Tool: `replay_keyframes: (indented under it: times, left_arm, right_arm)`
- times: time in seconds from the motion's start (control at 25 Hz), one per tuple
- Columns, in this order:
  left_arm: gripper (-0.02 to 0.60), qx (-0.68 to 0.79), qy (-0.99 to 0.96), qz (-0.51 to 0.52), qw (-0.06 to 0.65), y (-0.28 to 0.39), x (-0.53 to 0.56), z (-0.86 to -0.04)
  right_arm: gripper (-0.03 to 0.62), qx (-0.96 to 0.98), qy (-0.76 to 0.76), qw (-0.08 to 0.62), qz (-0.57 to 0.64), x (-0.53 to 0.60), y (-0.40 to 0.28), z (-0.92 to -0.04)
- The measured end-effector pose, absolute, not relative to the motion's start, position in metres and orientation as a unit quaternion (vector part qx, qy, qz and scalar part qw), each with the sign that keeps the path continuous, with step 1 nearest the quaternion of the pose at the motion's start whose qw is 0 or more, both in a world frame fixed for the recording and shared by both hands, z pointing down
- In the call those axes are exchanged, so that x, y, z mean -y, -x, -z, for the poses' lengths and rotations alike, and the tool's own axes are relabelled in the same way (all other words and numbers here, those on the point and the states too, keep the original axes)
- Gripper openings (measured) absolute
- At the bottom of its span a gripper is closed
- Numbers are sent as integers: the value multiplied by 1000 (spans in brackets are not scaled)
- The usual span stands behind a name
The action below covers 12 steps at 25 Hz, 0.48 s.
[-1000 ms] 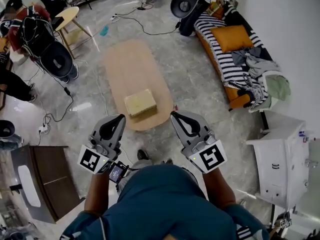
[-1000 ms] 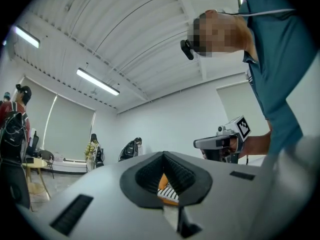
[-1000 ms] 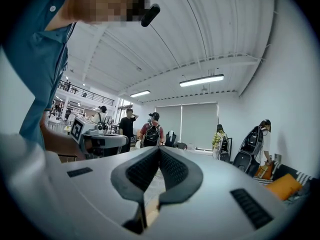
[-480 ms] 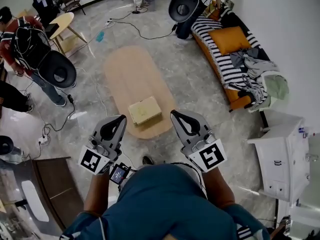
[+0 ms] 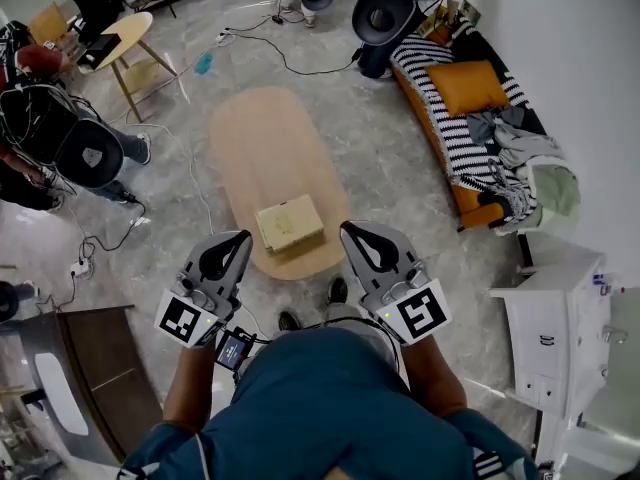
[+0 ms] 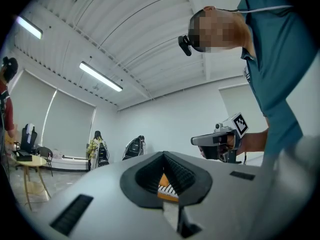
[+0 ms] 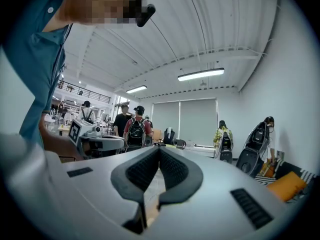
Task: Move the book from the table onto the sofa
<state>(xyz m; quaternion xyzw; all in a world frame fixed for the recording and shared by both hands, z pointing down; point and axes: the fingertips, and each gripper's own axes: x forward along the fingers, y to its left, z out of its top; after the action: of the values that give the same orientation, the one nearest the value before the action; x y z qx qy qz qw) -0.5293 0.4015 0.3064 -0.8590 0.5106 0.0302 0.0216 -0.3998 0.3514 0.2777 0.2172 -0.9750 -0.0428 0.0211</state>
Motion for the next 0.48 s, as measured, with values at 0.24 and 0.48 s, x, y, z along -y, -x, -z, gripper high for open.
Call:
replay_keyframes:
  times: [0.24, 0.48]
  left_arm:
    - [3, -550, 835, -28, 17, 517, -367, -303]
    - [3, -572, 819, -29, 28, 497, -326, -298]
  right_arm:
    - [14, 986, -161, 11, 46, -308, 401, -279]
    - [14, 991, -125, 5, 37, -263, 396, -273]
